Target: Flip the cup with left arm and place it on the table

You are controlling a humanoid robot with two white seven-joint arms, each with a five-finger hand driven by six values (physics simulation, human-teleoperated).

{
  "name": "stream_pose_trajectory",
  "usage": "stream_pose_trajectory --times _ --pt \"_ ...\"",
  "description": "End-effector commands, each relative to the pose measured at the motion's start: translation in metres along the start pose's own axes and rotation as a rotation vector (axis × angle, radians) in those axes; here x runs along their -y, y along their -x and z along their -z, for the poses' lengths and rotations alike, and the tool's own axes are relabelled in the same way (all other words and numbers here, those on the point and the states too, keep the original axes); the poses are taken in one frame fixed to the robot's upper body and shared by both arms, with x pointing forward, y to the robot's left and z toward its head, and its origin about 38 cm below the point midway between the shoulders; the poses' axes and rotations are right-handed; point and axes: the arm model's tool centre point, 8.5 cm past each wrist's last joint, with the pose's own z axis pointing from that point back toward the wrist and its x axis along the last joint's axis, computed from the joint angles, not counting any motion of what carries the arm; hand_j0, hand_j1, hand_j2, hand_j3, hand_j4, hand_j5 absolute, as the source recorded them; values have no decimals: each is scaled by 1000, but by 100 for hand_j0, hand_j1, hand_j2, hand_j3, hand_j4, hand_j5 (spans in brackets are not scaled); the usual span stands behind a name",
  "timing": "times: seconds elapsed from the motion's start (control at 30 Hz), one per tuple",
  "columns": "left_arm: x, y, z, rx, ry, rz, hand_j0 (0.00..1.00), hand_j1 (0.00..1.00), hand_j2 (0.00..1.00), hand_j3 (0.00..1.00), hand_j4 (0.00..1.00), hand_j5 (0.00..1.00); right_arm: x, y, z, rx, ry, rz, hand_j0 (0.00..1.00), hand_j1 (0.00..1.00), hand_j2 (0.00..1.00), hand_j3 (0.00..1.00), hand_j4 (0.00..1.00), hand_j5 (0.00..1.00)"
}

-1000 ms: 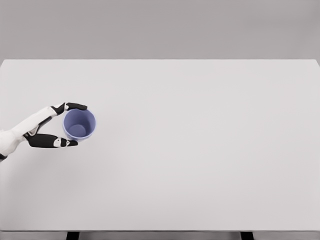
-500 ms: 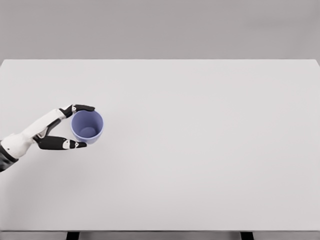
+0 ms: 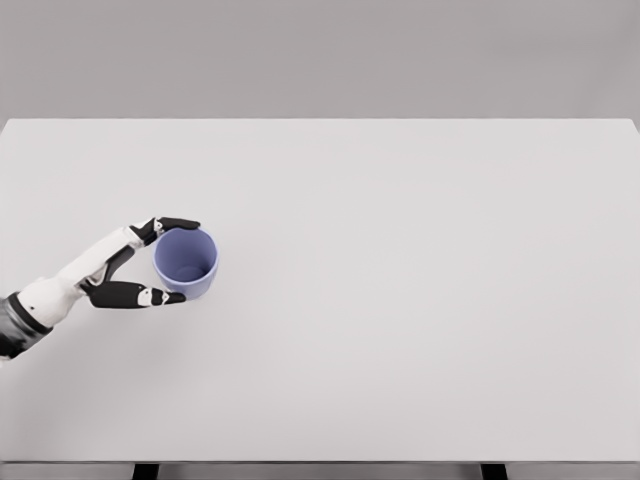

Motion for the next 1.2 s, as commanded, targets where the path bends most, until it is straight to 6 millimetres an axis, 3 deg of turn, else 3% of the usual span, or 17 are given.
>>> stream_pose_trajectory --times 0.0,0.6,0.67,0.77,1.17 --pt "1 1 1 2 -6 -8 81 81 81 81 81 81 0 0 0 0 0 1 100 100 100 100 100 100" --pt "16 18 6 -15 -17 -36 84 84 84 84 84 84 0 0 0 0 0 1 100 100 100 100 100 100" --pt "16 18 6 -15 -17 -36 86 86 86 86 86 86 0 0 0 0 0 1 100 100 100 100 100 100" --pt "17 18 6 -15 -14 -35 100 100 100 100 100 100 0 0 0 0 0 1 100 100 100 100 100 100" --pt "16 17 7 -14 -13 -27 100 100 100 100 100 100 0 0 0 0 0 1 100 100 100 100 100 100"
